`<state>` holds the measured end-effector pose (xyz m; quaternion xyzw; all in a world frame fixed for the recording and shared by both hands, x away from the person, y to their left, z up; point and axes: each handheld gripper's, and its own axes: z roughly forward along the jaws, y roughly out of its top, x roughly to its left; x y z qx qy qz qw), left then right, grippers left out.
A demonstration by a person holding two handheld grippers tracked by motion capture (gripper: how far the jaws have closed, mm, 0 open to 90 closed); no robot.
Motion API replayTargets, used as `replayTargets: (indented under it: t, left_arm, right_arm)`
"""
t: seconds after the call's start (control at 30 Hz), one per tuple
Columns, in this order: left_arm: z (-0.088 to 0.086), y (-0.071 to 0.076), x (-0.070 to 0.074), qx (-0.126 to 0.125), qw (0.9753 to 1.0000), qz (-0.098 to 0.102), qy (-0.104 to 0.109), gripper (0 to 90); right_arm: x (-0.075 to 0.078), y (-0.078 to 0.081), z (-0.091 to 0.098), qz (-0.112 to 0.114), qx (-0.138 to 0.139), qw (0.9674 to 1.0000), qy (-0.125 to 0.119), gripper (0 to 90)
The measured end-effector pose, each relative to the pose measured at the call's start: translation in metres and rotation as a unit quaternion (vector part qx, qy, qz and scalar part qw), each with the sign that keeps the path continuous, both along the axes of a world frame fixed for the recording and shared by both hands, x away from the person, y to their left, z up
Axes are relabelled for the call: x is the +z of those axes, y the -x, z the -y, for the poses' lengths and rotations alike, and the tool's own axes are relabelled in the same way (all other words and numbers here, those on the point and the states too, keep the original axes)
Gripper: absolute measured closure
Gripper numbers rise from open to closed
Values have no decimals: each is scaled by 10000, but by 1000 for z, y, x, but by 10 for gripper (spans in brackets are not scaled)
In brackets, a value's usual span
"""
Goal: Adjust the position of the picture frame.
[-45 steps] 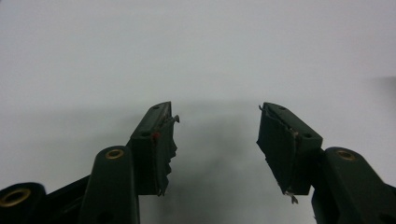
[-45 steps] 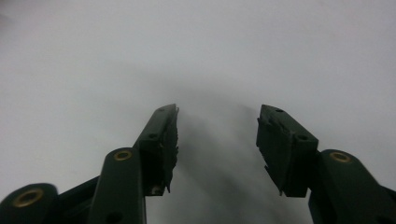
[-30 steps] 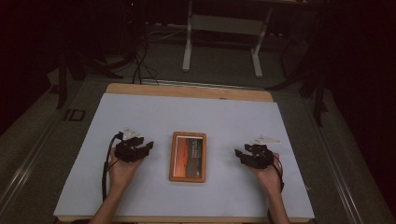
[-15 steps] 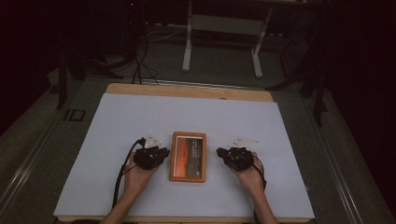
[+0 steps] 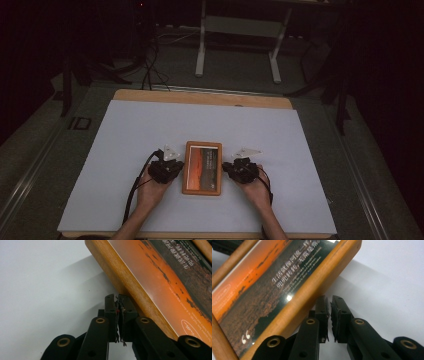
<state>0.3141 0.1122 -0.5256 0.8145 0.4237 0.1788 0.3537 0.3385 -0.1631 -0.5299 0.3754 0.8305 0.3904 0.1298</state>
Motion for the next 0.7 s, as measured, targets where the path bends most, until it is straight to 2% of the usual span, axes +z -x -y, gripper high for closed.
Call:
replayTargets:
  t: [0.23, 0.37, 0.5, 0.63, 0.7]
  left_arm:
    - [2, 1, 1, 26, 10000, -19, -35, 878]
    - [1, 0, 0, -24, 9999, -95, 42, 877]
    - [-3, -1, -1, 11, 9999, -125, 116, 814]
    - [-6, -2, -2, 88, 9998, -104, 166, 792]
    - [-9, -3, -1, 142, 9997, -14, 188, 785]
  right_arm:
    - [2, -1, 2, -12, -12, 10000, -87, 839]
    - [3, -1, 2, 22, -24, 10000, -83, 823]
    - [4, -1, 3, 71, -53, 9999, -90, 804]
    - [8, 0, 7, 171, -81, 9998, -85, 800]
    - [10, 0, 10, 217, -120, 9996, -117, 796]
